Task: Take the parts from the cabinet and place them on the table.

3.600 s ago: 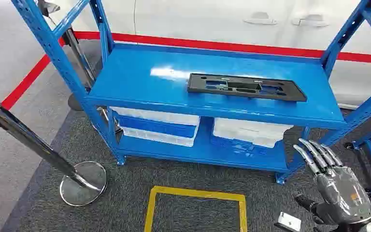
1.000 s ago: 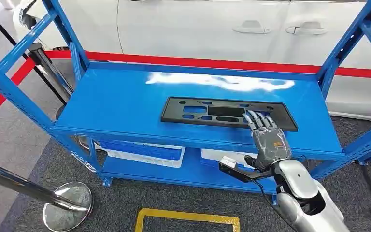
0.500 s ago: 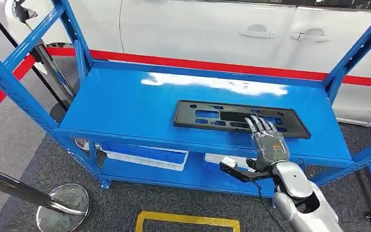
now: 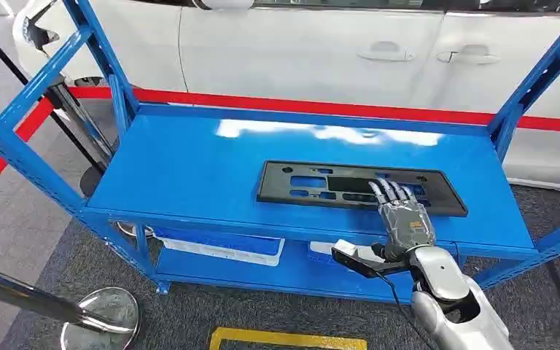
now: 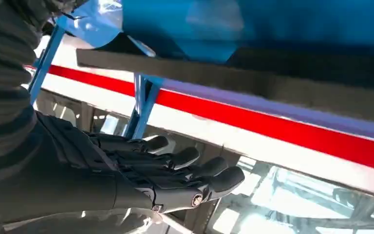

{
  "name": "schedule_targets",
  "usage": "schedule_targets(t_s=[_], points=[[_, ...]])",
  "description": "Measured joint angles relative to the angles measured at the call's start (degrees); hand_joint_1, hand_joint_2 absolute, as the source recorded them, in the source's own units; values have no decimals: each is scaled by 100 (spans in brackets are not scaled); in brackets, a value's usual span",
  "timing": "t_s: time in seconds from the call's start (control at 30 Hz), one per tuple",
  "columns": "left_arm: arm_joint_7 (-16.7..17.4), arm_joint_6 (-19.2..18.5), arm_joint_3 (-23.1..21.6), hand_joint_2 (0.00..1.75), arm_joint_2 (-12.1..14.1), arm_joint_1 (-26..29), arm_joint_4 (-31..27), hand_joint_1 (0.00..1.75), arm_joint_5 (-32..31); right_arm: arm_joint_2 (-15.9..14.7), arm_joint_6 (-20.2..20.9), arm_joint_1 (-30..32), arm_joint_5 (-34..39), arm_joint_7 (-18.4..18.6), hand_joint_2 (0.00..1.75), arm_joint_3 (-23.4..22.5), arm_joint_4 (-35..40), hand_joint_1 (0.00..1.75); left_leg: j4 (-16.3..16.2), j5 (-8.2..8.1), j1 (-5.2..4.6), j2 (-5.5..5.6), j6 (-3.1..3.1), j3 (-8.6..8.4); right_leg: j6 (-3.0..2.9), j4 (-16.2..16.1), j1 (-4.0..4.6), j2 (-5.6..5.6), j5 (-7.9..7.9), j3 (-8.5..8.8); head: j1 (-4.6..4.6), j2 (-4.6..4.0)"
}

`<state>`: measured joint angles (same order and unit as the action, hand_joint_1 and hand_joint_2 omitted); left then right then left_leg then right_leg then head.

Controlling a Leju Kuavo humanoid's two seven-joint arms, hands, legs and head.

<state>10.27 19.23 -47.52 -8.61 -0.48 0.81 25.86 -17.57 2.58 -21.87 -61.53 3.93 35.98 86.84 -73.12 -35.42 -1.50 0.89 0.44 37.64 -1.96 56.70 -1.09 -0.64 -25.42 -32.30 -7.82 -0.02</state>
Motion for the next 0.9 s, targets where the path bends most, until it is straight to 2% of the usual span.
schedule_targets(t_s=[0.03, 0.07, 0.13, 0.17, 0.2, 0.23, 0.33, 0.37, 0.4, 0.47, 0.5, 0.53, 0.57, 0.6, 0.63, 0.67, 0.7, 0.73, 0.77, 0.8, 0.83, 0.87, 0.9], points=[[-4, 0, -9, 0, 7, -7, 0, 0, -2, 13, 0, 3, 0, 0, 175, 0, -26, 0, -51, 98, 5, 1, -61, 10, 41, 16, -33, 1, -32, 30, 0, 0], [5, 0, -13, 0, 9, -12, 0, 0, -2, 28, 0, 3, 0, 0, 175, 0, -33, 0, 131, 292, 18, -5, -109, -77, 81, 45, -66, 8, -63, 43, 0, 0], [44, 2, -17, 0, 17, -21, 0, 0, -2, 55, 0, 0, -2, 0, 175, 0, -39, 0, 1002, 870, 115, -23, -220, -456, 183, 169, -137, 33, -159, 57, 0, 0], [50, 0, -17, 0, 17, -7, 0, 0, -2, 66, 0, -2, -7, 0, 175, -2, -44, 0, 1174, 796, 109, -17, -301, -539, 244, 226, -120, 41, -209, 28, -2, 0], [50, 0, -20, 0, -4, 0, 2, 0, -6, 68, 2, -8, -9, 2, 175, -9, -59, 0, 1268, 772, 117, 1, -271, -537, 277, 328, -78, 59, -234, -26, -31, 0], [53, 2, -20, 0, 2, -2, 7, 0, -4, 70, -2, -7, -11, 2, 175, -13, -57, 0, 1320, 672, 116, 24, -70, -579, 290, 345, -57, 74, -219, -94, -24, 0], [50, 2, -31, 0, 4, -13, 7, 0, -2, 92, -2, -7, -11, -2, 175, -13, -66, 0, 1322, 671, 120, 35, 70, -565, 316, 352, -74, 67, -244, -98, -26, 0], [50, 0, -35, 0, 2, -15, 7, 0, 2, 96, -2, -9, -15, 0, 175, -17, -70, 0, 1336, 663, 123, 36, 116, -598, 346, 559, -83, 42, -349, -153, -24, 0], [53, -2, -39, 0, 2, -13, 7, 0, 7, 101, -2, -15, -22, -2, 175, -26, -72, 0, 1343, 651, 122, 36, 138, -626, 352, 858, -60, 42, -471, -285, -24, 0], [53, -4, -90, 0, 2, -13, 7, 0, 22, 105, 0, -23, -35, -2, 175, -28, -74, 0, 1344, 634, 106, 33, 167, -637, 342, 1698, -25, 43, -801, -738, -24, 0], [53, -4, -105, 0, 2, -12, 7, 0, 22, 114, 2, -13, -42, -2, 175, -28, -90, 0, 1344, 619, 91, 34, 189, -644, 314, 2079, -6, 44, -904, -989, -24, 0], [53, -4, -109, 0, 2, -11, 7, 0, 22, 118, 2, -5, -44, -2, 175, -28, -105, 0, 1344, 603, 72, 38, 210, -661, 272, 2207, 21, 46, -851, -1122, -24, 0], [53, -9, -116, 0, 0, -10, 7, 0, 22, 125, 2, -5, -48, -2, 175, -28, -118, 0, 1345, 579, 48, 43, 228, -696, 203, 2071, 62, 50, -647, -1131, -24, 0], [53, -13, -124, 0, -2, -11, 7, 0, 22, 129, 2, -6, -59, -2, 175, -28, -120, 0, 1347, 550, 14, 52, 245, -742, 118, 1729, 103, 56, -365, -1030, -24, 0], [53, -20, -131, 0, -7, -12, 7, 0, 22, 131, 2, -11, -63, -2, 175, -28, -120, 0, 1360, 512, -21, 56, 261, -808, -10, 1220, 166, 67, -12, -840, -24, 0], [53, -26, -135, 0, -26, -8, 4, 0, 22, 131, 2, -17, -74, -2, 175, -31, -120, 0, 1381, 476, -37, 54, 280, -877, -203, 707, 269, 87, 224, -678, -24, 0], [59, -28, -135, 0, -63, -6, 7, 0, 22, 131, 2, -13, -77, -2, 175, -33, -133, 0, 1419, 458, -60, 52, 269, -864, -320, 724, 259, 68, 141, -582, -35, 0], [68, -28, -135, 0, -52, 9, 13, 0, 22, 146, 2, -17, -79, -7, 175, -33, -138, 0, 1437, 457, -17, 51, 250, -900, -332, 573, 312, 60, 175, -528, -26, 0], [70, -28, -135, 0, -50, 8, 20, 0, 24, 149, 2, -21, -83, -11, 175, -33, -142, 0, 1461, 466, -1, 42, 218, -902, -353, 532, 326, 57, 134, -506, -28, 0], [70, -28, -136, 0, -50, 6, 22, 0, 22, 149, 2, -29, -85, -2, 175, -35, -144, 0, 1518, 465, 0, 36, 213, -924, -366, 486, 327, 59, 122, -484, -26, 0], [70, -28, -135, 0, -48, -5, 24, 0, 20, 149, 0, -33, -90, -7, 175, -37, -142, 0, 1600, 470, -44, 25, 199, -984, -379, 325, 301, 56, 113, -386, -28, 0], [70, -26, -138, 0, -33, -9, 26, 0, 20, 177, 0, -23, -90, -7, 175, -37, -131, 0, 1613, 410, -65, 8, 184, -1024, -292, 74, 176, 10, 100, -191, -28, 0], [68, -28, -138, 0, -31, -8, 28, 0, 17, 192, 0, -29, -90, -7, 175, -37, -135, 0, 1414, 327, -71, 5, 131, -950, -285, -57, 165, 28, 108, -99, -33, 0]])
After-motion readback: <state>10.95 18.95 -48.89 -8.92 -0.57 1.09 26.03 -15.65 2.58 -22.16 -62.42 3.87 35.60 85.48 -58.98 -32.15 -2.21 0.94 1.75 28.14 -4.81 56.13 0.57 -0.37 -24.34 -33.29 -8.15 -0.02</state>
